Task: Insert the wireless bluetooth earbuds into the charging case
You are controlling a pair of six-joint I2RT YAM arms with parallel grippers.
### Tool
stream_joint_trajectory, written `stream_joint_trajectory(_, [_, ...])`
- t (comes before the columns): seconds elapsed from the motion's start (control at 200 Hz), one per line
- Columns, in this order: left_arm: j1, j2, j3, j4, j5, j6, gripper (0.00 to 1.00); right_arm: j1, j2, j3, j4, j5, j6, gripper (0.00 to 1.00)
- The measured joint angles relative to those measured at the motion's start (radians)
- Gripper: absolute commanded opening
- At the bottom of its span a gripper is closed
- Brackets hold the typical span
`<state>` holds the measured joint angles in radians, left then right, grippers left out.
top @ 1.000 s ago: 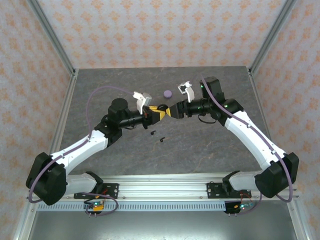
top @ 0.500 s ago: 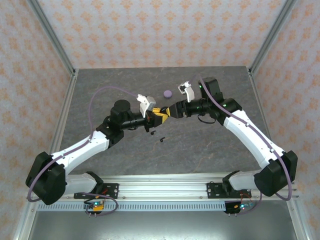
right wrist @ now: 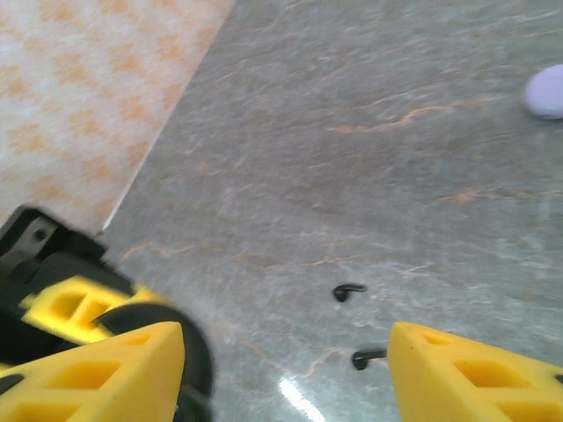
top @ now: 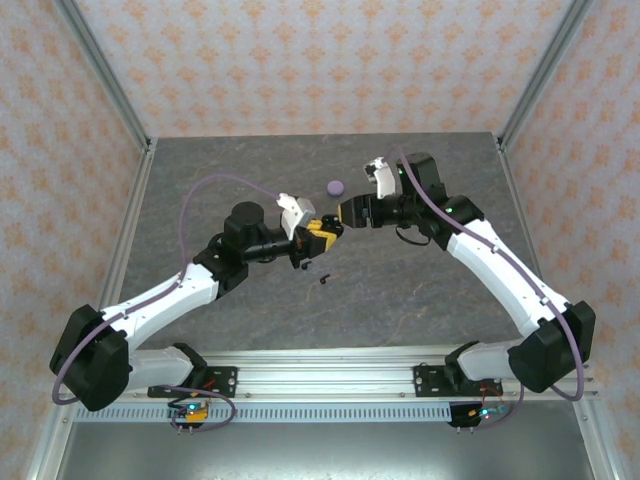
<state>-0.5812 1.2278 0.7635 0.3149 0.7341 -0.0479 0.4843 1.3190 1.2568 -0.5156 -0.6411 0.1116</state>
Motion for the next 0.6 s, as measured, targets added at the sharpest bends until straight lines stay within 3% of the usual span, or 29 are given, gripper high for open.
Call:
stream_joint_trajectory(0.195, [-0.002, -0.051, -0.026, -0.024, -0.013, 0.019, 0.16, -0.001, -0.015, -0.004, -0.017, 0.252, 0.064, 0.63])
stream_joint_trajectory(0.285, [-0.002, -0.097, -0.051, -0.039, -0.026, 0.020, 0.16, -0.001, -0.010, -0.018, -0.038, 0.311, 0.086, 0.59])
stream_joint_trajectory(0.445, [-0.002, -0.192, -0.086, -0.081, -0.057, 0.019, 0.17, -0.002, 0.047, -0.090, -0.042, 0.272, 0.115, 0.51])
stream_joint_trajectory(0.601, [-0.002, -0.267, -0.098, -0.125, -0.085, 0.016, 0.17, 0.010, 0.138, -0.192, -0.019, 0.174, 0.135, 0.36])
